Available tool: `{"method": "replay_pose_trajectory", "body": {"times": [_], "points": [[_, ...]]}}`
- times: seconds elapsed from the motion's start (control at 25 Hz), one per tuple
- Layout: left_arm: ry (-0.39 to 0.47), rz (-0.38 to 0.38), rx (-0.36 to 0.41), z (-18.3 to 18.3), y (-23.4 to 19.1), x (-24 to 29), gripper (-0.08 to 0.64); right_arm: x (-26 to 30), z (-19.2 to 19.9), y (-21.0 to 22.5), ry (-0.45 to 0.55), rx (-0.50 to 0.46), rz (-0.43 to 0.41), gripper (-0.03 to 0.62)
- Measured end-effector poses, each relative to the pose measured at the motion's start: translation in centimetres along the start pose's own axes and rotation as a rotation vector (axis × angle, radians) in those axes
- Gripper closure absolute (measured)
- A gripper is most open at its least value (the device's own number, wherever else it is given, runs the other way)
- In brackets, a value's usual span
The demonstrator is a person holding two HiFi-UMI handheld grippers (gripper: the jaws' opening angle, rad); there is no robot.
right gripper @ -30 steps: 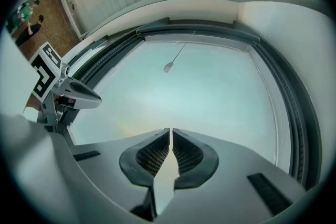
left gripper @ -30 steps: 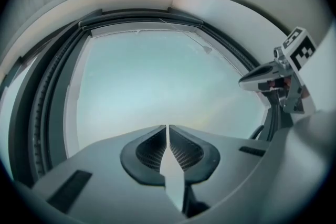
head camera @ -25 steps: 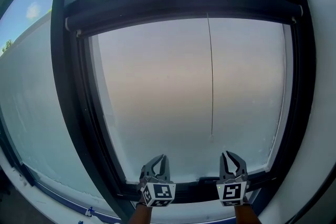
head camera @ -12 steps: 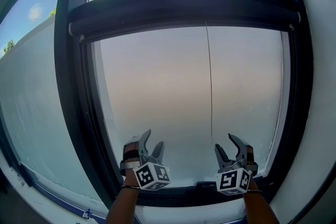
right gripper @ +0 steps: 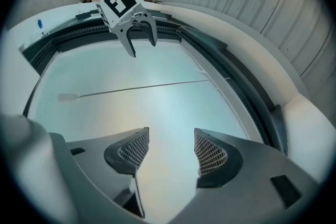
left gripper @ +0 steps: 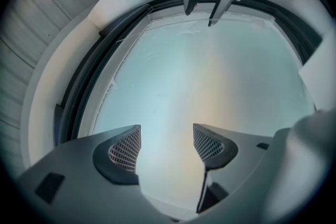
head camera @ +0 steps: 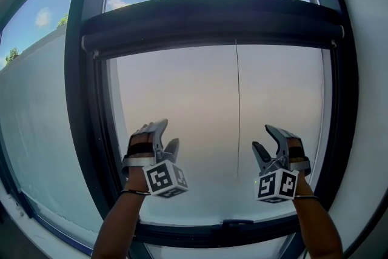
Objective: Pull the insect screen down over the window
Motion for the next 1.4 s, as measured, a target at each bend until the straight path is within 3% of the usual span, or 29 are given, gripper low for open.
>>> {"method": "replay_pose_trajectory", "body": {"times": [0.16, 0.4, 0.64, 0.92, 1.12, 1.4], "points": [[0.037, -0.009, -0.067, -0.7, -5.0, 1.2, 0.265, 0.7, -1.1, 3.8, 0.002, -0.075, 0.045, 0.344], [0.028, -0.125, 0.032, -1.7, -10.8, 4.2, 0.265, 2.2, -2.5, 9.0, -0.019, -0.150, 0.093, 0.334], [0.024, -0.189, 0.129, -3.6, -13.3, 6.7, 0.259, 3.5, -4.9, 13.6, -0.021, -0.195, 0.158, 0.333], [0.027, -0.217, 0.159, -5.0, -17.7, 8.6, 0.259, 6.2, -5.5, 18.1, -0.119, -0.323, 0.213, 0.322], [0.015, -0.227, 0.206, -4.9, -18.2, 8.7, 0.259, 6.5, -5.6, 19.7, -0.150, -0.374, 0.252, 0.321], [-0.033, -0.204, 0.213, -3.7, -17.8, 10.2, 0.259, 7.1, -5.8, 20.9, -0.172, -0.394, 0.262, 0.316]]}}
Point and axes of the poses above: the fingertips, and each gripper's own axes: x forward along the fingers, y to its right, z out of its underside, the point moved 7 cm from there along -x, backward along the fingers, and after that the axes turned 11 degrees about -z, right-handed, at the moved point
